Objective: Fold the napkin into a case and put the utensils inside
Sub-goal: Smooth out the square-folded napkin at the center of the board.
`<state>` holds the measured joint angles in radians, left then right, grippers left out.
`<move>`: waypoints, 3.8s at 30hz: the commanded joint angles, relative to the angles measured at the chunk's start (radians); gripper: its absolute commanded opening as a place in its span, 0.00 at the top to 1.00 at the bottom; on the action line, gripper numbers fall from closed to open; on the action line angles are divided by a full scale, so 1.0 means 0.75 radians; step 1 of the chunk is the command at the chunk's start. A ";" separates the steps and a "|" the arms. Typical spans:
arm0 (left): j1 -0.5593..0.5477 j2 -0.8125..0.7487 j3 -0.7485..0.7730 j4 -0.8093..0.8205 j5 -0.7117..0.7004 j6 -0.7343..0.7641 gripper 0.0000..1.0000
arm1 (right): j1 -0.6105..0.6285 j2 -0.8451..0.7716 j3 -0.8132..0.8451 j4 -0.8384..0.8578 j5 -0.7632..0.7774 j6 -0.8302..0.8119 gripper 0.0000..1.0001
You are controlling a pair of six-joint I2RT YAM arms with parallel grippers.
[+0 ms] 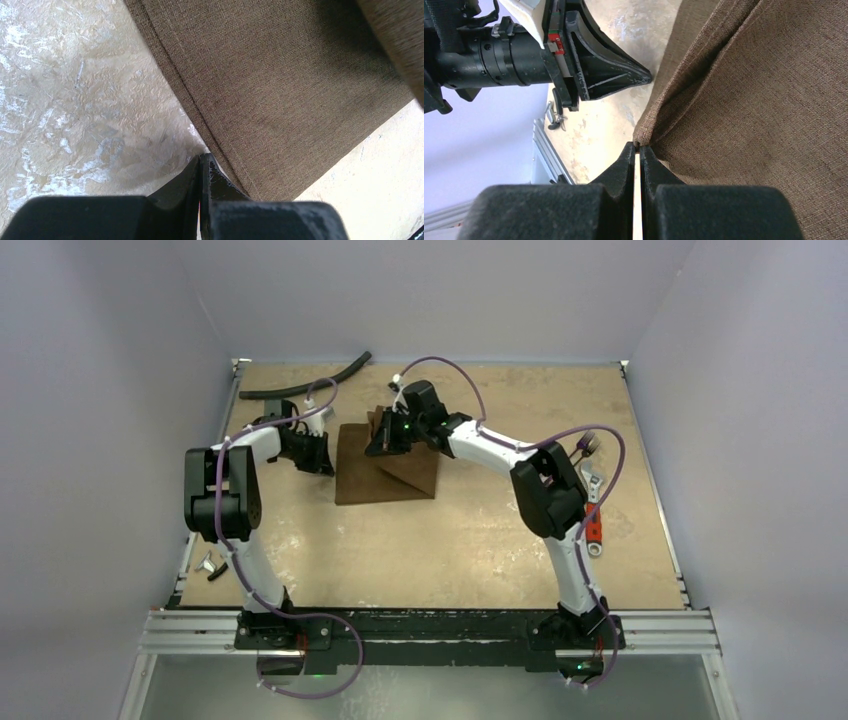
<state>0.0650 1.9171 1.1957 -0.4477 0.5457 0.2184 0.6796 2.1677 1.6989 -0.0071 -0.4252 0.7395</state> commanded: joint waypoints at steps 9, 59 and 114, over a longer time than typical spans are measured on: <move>0.007 0.074 -0.037 0.040 0.025 -0.034 1.00 | 0.088 0.111 0.155 0.035 -0.100 0.052 1.00; 0.101 -0.038 0.151 -0.172 -0.038 0.007 1.00 | 0.028 -0.016 0.202 -0.124 -0.210 -0.043 0.45; -0.371 0.060 0.432 -0.375 0.163 -0.053 0.99 | -0.449 0.377 0.243 0.112 -0.344 -0.047 0.86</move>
<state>-0.1211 2.0098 1.6279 -0.6590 0.5560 0.1169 0.3405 2.4001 1.8191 0.0490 -0.6529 0.6746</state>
